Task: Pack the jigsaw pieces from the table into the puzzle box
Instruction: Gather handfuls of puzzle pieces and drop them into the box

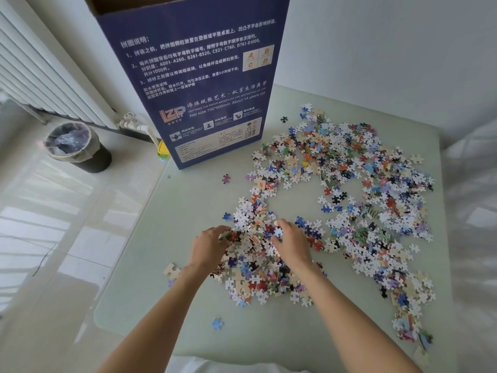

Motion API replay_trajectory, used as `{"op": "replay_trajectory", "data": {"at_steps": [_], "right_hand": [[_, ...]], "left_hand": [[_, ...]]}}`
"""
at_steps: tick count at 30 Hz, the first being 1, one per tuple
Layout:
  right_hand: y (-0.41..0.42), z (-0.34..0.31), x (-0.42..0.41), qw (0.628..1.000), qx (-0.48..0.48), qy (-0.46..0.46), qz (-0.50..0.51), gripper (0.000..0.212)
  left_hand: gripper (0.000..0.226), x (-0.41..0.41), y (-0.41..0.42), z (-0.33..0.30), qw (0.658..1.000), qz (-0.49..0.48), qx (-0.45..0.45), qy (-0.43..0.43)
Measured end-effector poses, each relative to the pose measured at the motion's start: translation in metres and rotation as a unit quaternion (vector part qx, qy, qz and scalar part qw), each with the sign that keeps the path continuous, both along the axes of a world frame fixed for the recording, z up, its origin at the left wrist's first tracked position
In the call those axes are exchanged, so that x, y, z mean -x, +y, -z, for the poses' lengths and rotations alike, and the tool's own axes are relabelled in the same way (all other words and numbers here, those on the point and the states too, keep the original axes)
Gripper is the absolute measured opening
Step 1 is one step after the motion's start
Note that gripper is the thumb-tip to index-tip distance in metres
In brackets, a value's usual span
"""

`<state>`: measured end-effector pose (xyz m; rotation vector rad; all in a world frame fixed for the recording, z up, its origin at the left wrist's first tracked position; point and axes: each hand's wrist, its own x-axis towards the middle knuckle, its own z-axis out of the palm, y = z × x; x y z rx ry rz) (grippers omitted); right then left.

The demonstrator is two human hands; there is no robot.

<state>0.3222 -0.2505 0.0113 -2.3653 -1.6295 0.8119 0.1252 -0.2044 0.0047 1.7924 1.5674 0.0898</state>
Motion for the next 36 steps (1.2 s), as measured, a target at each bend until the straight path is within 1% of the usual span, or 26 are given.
{"op": "replay_trajectory", "data": {"at_steps": [4, 7, 9, 13, 15, 17, 21, 25, 28, 36], "right_hand": [[0.005, -0.002, 0.002, 1.000, -0.021, -0.003, 0.000, 0.028], [0.009, -0.004, 0.006, 0.999, -0.030, 0.017, -0.008, 0.031], [0.012, -0.005, 0.009, 0.999, -0.022, 0.039, -0.023, 0.038], [0.024, 0.000, 0.014, 0.996, 0.025, 0.043, -0.071, 0.064], [0.032, 0.002, 0.016, 0.994, 0.061, 0.035, -0.078, 0.075], [0.036, 0.003, 0.020, 0.992, 0.081, 0.013, -0.095, 0.079], [0.041, 0.005, 0.022, 0.990, 0.075, -0.040, -0.115, 0.076], [0.035, 0.008, 0.018, 0.992, 0.057, -0.045, -0.107, 0.068], [0.026, 0.010, 0.016, 0.993, 0.042, -0.031, -0.102, 0.058], [0.011, 0.002, 0.003, 0.998, -0.021, 0.021, -0.051, 0.035]], "left_hand": [[0.035, 0.003, -0.001, 0.003, 1.000, -0.006, 0.002, -0.009], [0.033, 0.006, -0.001, 0.005, 1.000, -0.011, 0.000, -0.012], [0.033, 0.007, -0.002, 0.005, 1.000, -0.009, 0.001, -0.011], [0.035, 0.010, 0.000, 0.008, 1.000, -0.015, 0.009, -0.016], [0.035, 0.011, 0.001, 0.010, 1.000, -0.020, 0.011, -0.017], [0.035, 0.011, 0.001, 0.010, 1.000, -0.023, 0.011, -0.018], [0.034, 0.010, 0.002, 0.010, 0.999, -0.024, 0.007, -0.021], [0.032, 0.012, 0.003, 0.010, 0.999, -0.021, -0.003, -0.027], [0.031, 0.014, 0.001, 0.011, 0.999, -0.022, 0.000, -0.031], [0.026, 0.014, 0.000, 0.009, 0.999, -0.031, -0.015, -0.033]]}}
